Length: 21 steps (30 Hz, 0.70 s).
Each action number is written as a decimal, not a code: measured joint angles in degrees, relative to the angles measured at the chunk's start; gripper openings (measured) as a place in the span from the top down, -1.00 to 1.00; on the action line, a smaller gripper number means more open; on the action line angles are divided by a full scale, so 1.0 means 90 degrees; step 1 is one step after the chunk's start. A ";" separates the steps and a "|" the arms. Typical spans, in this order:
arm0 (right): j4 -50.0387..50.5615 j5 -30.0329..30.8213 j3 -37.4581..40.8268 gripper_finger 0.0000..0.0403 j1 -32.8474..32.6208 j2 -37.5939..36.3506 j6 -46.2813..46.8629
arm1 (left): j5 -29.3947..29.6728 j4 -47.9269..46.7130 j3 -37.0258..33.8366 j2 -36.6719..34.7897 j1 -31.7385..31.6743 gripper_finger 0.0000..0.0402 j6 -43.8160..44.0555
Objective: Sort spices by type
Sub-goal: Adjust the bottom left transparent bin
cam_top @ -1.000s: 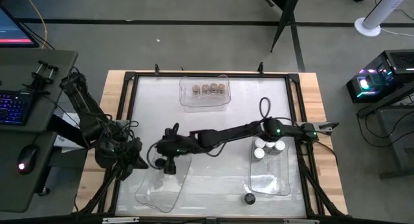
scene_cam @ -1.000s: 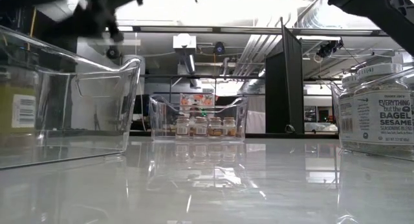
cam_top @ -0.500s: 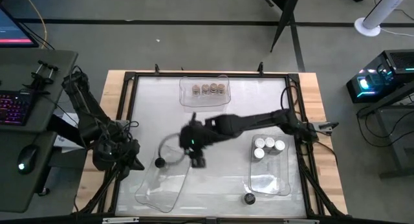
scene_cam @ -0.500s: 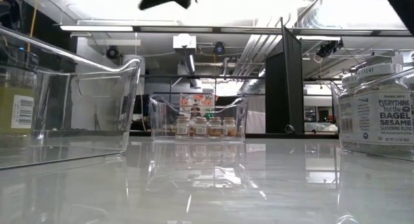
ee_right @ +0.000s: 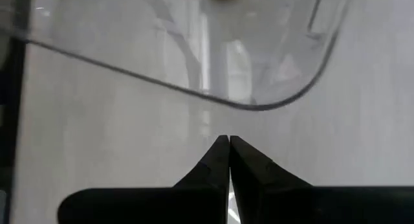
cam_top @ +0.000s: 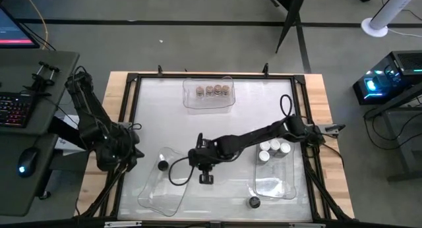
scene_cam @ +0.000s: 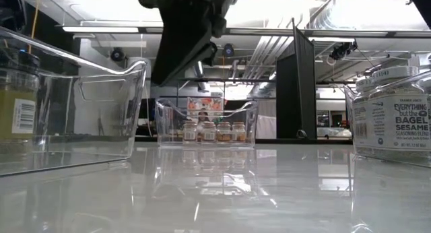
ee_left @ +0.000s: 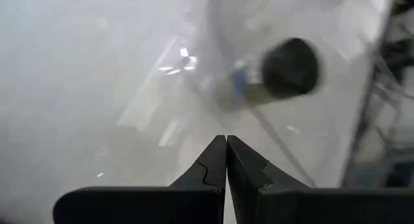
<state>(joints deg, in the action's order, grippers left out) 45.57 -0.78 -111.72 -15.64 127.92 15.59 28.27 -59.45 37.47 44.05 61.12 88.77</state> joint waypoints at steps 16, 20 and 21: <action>-0.0993 0.0206 0.0005 1.00 0.0410 0.0015 -0.1008 | 0.0088 -0.0590 -0.0002 0.0024 -0.0129 1.00 0.0727; -0.1425 0.0198 0.0005 1.00 0.0630 0.0015 -0.1161 | 0.0126 -0.0587 -0.0002 0.0024 -0.0129 1.00 0.0625; -0.1575 0.0158 0.0005 1.00 0.0678 0.0015 -0.1183 | 0.0163 -0.0587 -0.0002 0.0024 -0.0129 1.00 0.0625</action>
<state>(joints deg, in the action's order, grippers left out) 31.40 0.64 -111.68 -9.53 128.05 4.95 29.74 -64.73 37.45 44.27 59.96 94.39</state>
